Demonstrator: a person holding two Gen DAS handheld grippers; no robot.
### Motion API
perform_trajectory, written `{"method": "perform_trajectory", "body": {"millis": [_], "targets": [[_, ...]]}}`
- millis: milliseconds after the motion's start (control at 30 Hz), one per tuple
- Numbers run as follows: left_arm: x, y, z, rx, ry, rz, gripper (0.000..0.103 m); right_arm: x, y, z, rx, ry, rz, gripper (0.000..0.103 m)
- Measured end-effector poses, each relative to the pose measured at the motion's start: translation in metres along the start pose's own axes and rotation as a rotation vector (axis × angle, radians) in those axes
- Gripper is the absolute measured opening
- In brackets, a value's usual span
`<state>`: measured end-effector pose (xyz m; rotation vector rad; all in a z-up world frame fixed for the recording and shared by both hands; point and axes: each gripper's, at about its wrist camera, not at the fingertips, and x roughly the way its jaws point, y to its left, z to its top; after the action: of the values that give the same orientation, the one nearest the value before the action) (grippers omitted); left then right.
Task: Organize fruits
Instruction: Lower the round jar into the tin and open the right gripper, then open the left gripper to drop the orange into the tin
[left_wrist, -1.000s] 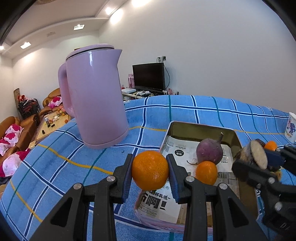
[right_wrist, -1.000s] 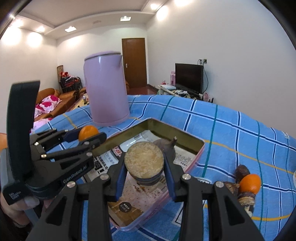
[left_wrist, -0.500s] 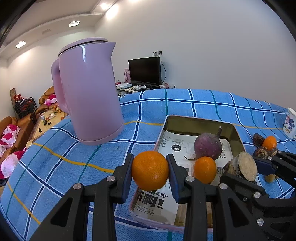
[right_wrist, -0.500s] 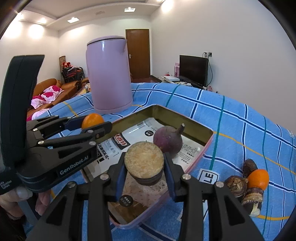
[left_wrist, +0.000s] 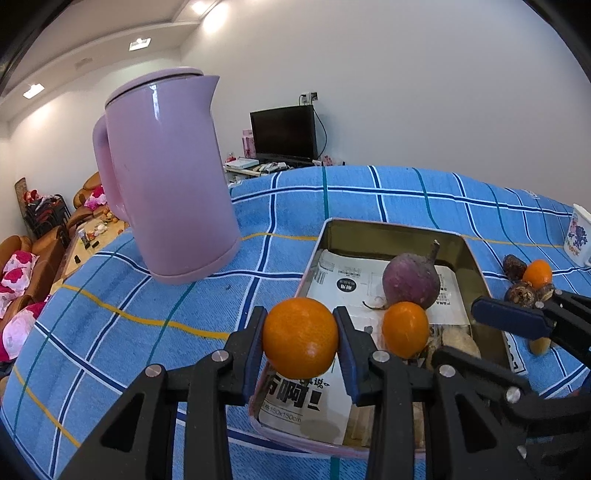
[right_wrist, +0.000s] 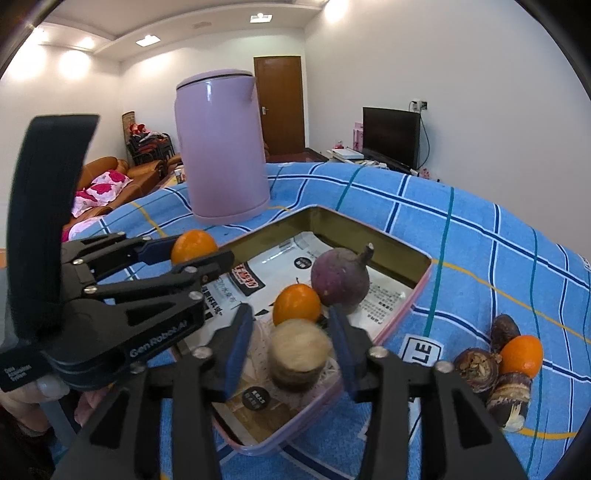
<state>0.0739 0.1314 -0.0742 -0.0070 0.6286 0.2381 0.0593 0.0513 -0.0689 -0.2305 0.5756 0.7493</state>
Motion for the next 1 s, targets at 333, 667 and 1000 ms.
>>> {"method": "perform_trajectory", "body": {"millis": [333, 667, 1000], "targets": [[-0.005, 0.008, -0.001, -0.054, -0.008, 0.006, 0.067, -0.003, -0.004, -0.001, 0.027, -0.02, -0.001, 0.067], [-0.019, 0.009, -0.002, -0.076, -0.04, 0.003, 0.067, -0.041, -0.037, -0.005, 0.122, -0.086, -0.109, 0.086], [-0.036, -0.023, 0.005, -0.069, -0.051, -0.049, 0.067, -0.104, -0.122, -0.037, 0.296, -0.089, -0.306, 0.09]]}}
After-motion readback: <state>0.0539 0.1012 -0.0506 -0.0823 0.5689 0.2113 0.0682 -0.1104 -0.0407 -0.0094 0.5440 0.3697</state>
